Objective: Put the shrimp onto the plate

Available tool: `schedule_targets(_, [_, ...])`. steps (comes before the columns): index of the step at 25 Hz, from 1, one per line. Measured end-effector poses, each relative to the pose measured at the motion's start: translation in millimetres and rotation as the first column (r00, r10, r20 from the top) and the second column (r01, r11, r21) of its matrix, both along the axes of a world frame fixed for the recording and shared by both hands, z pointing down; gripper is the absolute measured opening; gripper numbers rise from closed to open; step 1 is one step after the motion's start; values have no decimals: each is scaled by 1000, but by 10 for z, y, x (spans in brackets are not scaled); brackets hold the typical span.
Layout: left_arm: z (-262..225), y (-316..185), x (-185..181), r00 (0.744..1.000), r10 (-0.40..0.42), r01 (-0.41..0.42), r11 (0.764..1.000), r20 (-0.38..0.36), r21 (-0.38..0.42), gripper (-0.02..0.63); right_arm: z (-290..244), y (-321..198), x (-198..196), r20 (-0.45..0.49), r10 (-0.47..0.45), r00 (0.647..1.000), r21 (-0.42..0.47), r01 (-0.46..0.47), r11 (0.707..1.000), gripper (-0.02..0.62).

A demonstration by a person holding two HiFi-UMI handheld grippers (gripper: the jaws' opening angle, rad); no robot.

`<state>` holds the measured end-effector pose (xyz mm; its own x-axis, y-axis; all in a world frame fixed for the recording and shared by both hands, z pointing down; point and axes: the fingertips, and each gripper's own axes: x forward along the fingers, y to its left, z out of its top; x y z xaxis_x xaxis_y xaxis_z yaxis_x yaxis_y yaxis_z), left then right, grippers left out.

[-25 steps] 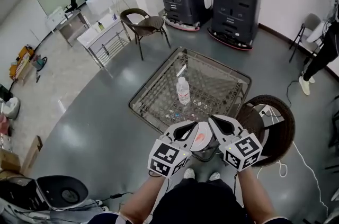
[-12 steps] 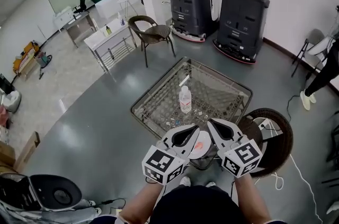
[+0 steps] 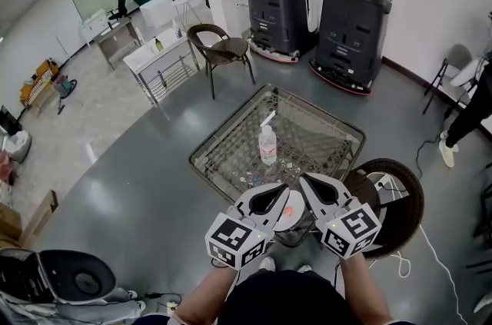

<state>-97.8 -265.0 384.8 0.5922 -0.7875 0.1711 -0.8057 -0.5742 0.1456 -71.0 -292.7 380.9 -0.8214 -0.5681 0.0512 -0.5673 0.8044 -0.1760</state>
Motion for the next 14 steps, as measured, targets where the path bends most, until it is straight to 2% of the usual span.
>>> schedule_targets(14, [53,41,37,1000,-1,1,1000,-1,-16,9,-8,36,30,-2,-3,1000,6,3,1000,6])
